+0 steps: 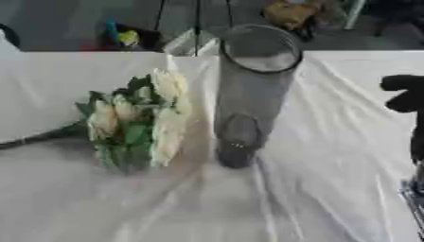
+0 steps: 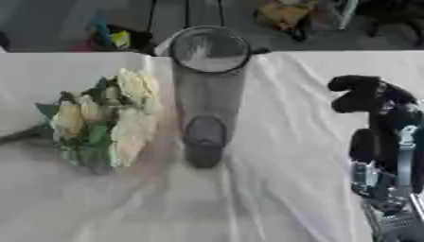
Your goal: Arrange flowers into the vase.
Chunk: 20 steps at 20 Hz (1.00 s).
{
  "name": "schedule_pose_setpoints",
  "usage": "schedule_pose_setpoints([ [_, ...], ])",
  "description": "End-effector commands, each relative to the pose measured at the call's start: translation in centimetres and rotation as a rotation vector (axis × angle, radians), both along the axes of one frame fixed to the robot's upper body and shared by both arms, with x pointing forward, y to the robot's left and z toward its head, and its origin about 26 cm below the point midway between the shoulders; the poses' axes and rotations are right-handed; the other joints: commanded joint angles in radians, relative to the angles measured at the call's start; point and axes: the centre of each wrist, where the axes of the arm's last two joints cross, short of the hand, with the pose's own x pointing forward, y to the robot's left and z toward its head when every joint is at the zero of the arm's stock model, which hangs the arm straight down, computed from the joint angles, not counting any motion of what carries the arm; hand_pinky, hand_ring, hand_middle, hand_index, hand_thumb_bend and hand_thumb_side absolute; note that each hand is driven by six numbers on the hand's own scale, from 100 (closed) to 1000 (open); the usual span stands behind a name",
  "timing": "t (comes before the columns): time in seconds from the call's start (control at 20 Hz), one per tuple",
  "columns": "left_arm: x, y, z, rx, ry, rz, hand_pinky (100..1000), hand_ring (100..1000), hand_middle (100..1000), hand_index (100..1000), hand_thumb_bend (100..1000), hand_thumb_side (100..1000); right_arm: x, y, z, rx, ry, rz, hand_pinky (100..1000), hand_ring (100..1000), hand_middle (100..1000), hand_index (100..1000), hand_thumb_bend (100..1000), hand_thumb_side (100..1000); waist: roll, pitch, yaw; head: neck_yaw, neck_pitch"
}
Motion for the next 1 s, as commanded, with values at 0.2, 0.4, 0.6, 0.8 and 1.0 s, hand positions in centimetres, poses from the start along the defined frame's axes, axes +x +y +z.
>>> schedule_pose_setpoints([
  [0.2, -1.5, 4.4, 4.1, 0.029, -0.11, 0.25, 1000, 1000, 1000, 1000, 100, 856, -0.5, -0.7, 1.1, 0.096, -0.049, 0.01, 689, 744, 464, 606, 100, 845, 0.016, -0.012, -0.018, 0.038, 0.012],
  [0.4, -1.3, 5.0, 5.8, 0.088, -0.092, 0.358, 1000, 1000, 964, 997, 100, 772, -0.4, -0.4, 0.8, 0.137, 0.008, 0.022, 708, 803, 451, 597, 100, 887, 0.018, -0.013, -0.03, 0.068, 0.027],
  [0.6, -1.2, 5.6, 7.2, 0.239, -0.11, 0.44, 1000, 1000, 944, 1000, 100, 820, -0.4, -0.4, 0.8, 0.169, 0.065, 0.032, 717, 830, 444, 592, 100, 907, 0.019, -0.012, -0.041, 0.095, 0.032],
  [0.8, -0.8, 6.3, 7.8, 0.4, -0.132, 0.5, 1000, 1000, 1000, 1000, 100, 955, -0.3, -0.2, 0.7, 0.185, 0.111, 0.061, 728, 862, 439, 591, 100, 930, 0.02, -0.019, -0.066, 0.134, 0.035],
  [1.0, 0.1, 6.5, 7.4, 0.496, -0.152, 0.512, 1000, 1000, 976, 1000, 100, 1000, -0.5, -0.3, 0.3, 0.202, 0.169, 0.079, 733, 877, 430, 586, 100, 944, 0.026, -0.032, -0.087, 0.157, 0.053],
])
